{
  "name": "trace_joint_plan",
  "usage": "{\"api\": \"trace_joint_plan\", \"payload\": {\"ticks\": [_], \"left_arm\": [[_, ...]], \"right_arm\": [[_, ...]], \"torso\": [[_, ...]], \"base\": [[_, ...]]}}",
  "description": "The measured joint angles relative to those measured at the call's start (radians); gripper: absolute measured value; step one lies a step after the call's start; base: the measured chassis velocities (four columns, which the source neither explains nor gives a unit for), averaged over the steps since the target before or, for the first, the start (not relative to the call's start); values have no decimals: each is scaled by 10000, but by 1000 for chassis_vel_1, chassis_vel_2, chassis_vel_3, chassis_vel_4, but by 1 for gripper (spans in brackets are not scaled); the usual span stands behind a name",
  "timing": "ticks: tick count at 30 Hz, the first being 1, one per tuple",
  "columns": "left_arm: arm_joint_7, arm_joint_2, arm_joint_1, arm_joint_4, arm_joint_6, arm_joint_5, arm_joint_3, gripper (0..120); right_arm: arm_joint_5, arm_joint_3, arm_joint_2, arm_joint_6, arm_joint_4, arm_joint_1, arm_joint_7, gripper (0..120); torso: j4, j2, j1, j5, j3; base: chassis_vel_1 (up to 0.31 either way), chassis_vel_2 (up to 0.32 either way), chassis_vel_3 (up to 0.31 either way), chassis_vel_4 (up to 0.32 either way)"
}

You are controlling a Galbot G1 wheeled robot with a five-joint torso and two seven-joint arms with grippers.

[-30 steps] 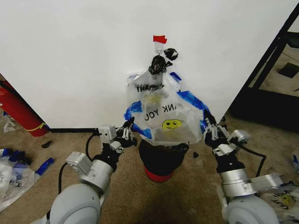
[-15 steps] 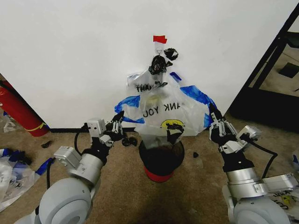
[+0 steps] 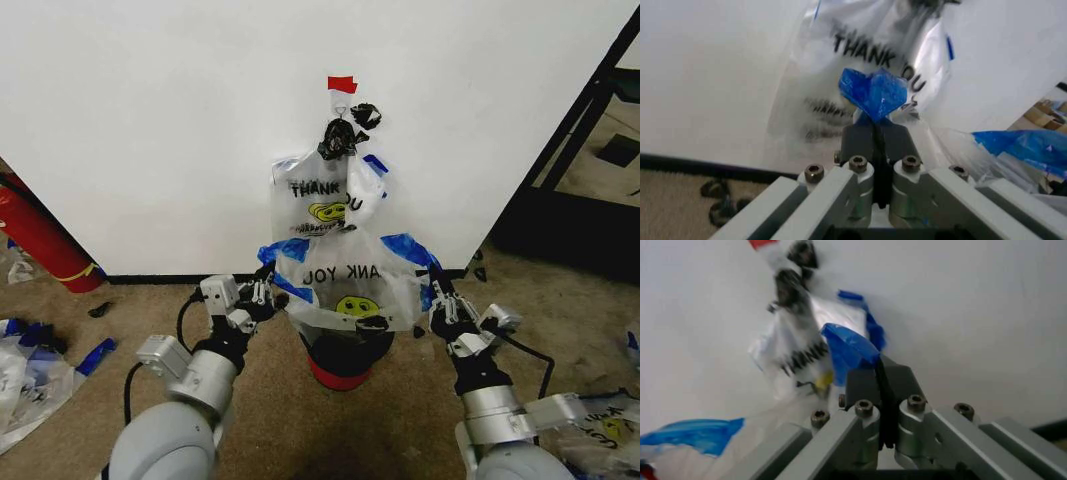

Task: Pick up the garbage bag from the wall and place it over the trash bin.

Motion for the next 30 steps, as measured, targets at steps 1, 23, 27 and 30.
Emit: {"api": "trace_joint_plan", "payload": {"ticks": [1, 23, 27, 30], "left_arm": [[-25, -35, 24, 65, 0, 12, 29, 0], [147, -1138, 401, 1966, -415, 1745, 1540, 0], [195, -1276, -96, 2275, -447, 1760, 1836, 0], [299, -1341, -473, 2663, -586, 1757, 1911, 0]], "right_arm": [[0, 0, 15, -7, -127, -5, 61, 0], [-446, -224, 442, 197, -2052, 103, 238, 0], [-517, -138, 443, 289, -1978, 372, 256, 0], [-646, 27, 448, 428, -1992, 723, 287, 0]], "torso": [[-1, 0, 0, 0, 0], [-1, 0, 0, 0, 0], [-2, 0, 0, 0, 1], [-1, 0, 0, 0, 1]], "base": [[0, 0, 0, 0], [0, 0, 0, 0], [0, 0, 0, 0], [0, 0, 0, 0]]}}
